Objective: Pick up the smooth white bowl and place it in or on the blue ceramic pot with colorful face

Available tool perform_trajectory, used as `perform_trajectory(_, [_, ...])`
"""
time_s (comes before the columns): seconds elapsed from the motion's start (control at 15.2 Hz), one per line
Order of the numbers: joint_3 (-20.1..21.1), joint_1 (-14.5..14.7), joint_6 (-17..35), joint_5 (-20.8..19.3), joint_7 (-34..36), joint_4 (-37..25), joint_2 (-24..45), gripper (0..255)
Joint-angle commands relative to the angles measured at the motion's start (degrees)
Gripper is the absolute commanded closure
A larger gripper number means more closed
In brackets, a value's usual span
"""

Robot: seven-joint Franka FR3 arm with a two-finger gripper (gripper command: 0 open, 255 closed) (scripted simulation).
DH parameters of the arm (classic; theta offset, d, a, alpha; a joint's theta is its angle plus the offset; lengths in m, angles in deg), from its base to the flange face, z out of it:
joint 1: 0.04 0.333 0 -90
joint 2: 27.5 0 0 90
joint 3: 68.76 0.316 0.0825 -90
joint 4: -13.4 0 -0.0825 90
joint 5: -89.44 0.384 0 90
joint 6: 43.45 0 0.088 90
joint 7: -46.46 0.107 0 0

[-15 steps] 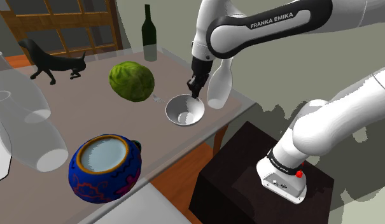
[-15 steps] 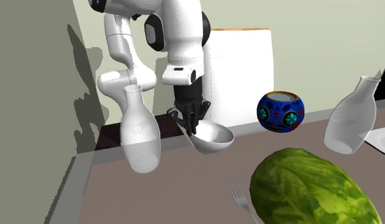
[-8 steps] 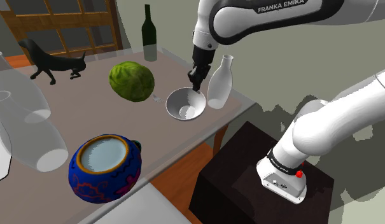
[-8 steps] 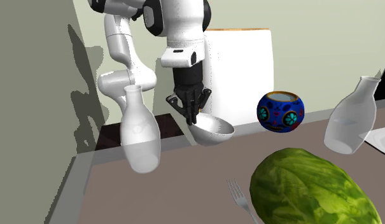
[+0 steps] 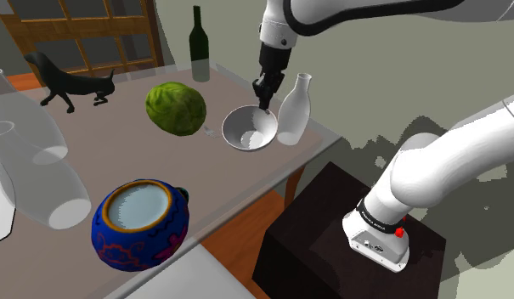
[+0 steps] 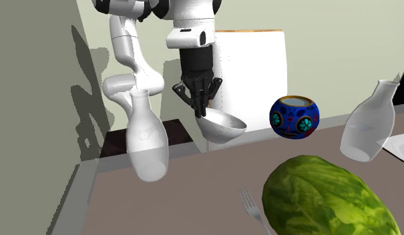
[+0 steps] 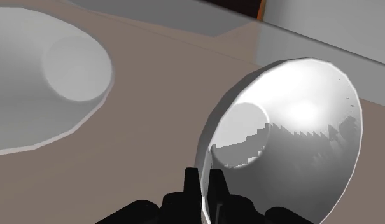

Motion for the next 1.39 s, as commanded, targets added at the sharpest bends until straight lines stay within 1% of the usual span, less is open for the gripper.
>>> perform_trajectory(0.0, [-0.06,-0.01,-1.62,-0.06,0.14,-1.5,-0.12,255])
perform_trajectory(1.25, [-0.73,-0.41,-16.01,-0.85,1.12,-17.51,1.49,255])
perform_trajectory(1.32, [0.28,0.03,-16.17,-0.62,2.56,-18.33,2.02,255])
